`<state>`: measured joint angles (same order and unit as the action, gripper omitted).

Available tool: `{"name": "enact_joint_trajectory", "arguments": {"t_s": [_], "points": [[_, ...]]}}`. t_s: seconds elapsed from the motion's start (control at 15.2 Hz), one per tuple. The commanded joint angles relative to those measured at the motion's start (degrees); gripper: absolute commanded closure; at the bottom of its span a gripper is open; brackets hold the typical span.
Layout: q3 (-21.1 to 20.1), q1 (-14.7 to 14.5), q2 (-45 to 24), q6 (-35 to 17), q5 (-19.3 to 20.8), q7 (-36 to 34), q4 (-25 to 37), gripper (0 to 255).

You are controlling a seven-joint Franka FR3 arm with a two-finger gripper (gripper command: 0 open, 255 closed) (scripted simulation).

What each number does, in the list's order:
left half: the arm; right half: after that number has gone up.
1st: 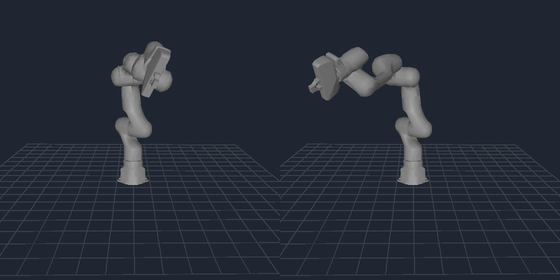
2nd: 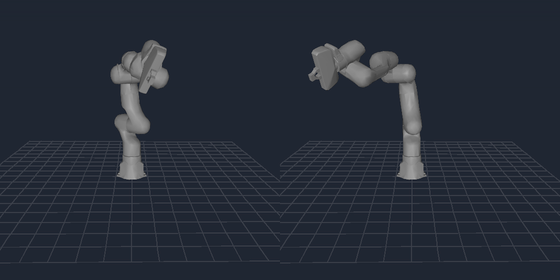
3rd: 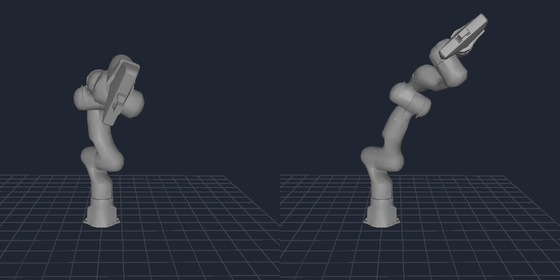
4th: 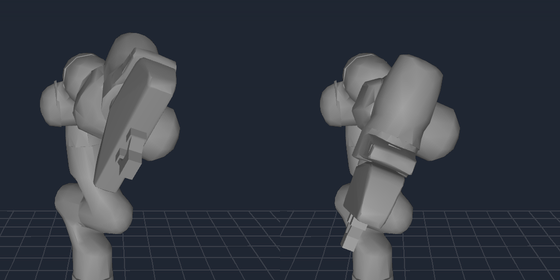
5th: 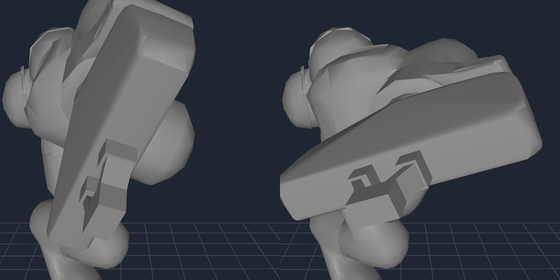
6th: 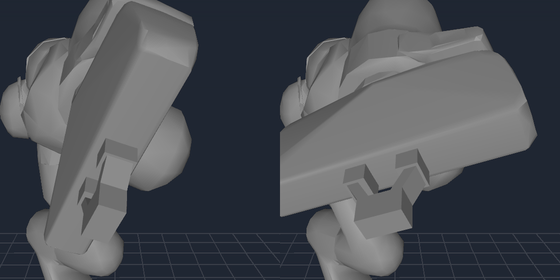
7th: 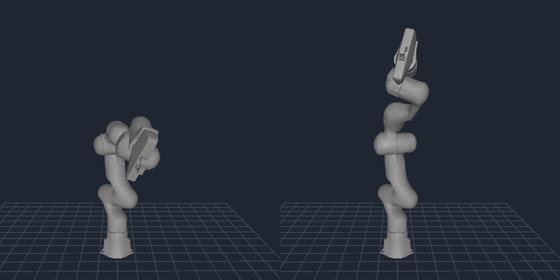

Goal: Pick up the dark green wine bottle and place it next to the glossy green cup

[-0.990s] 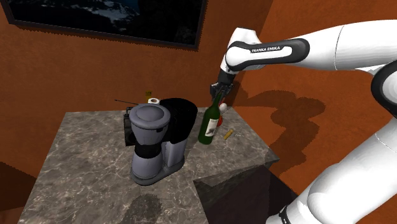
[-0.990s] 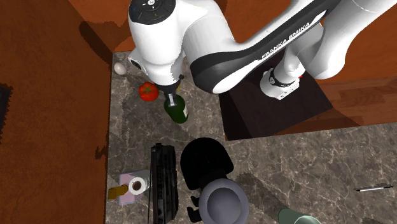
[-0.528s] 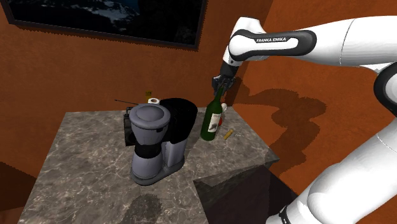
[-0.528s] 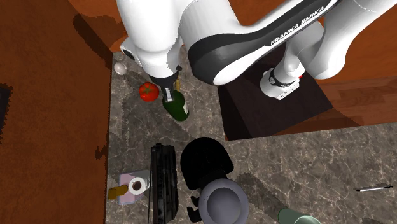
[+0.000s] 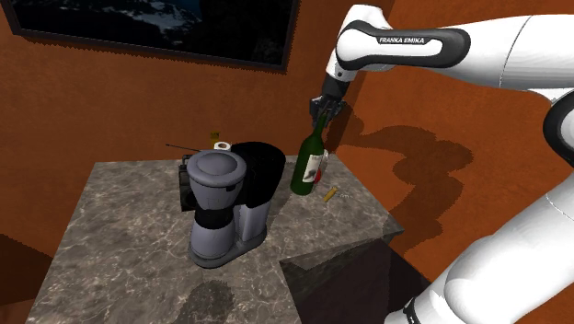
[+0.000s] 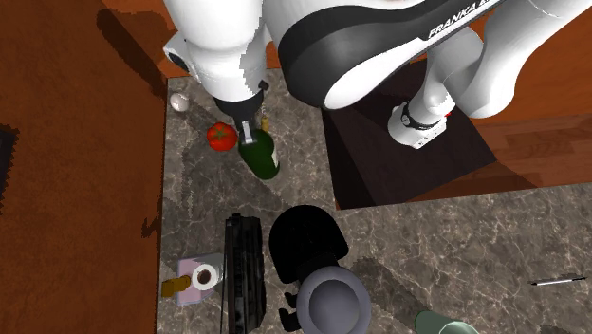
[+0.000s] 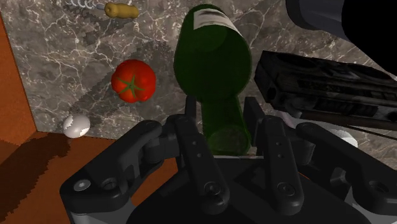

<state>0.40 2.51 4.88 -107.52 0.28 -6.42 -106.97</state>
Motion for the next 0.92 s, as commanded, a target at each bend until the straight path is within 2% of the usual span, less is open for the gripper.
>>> {"name": "enact_joint_trajectory", "arguments": {"t_s": [0.0, 0.86], "points": [[0.05, 0.04, -0.03, 1.57, 0.0, 0.11, 1.61, 255], [0.05, 0.04, -1.52, 11.9, -0.02, 0.15, 13.43, 255]]}}
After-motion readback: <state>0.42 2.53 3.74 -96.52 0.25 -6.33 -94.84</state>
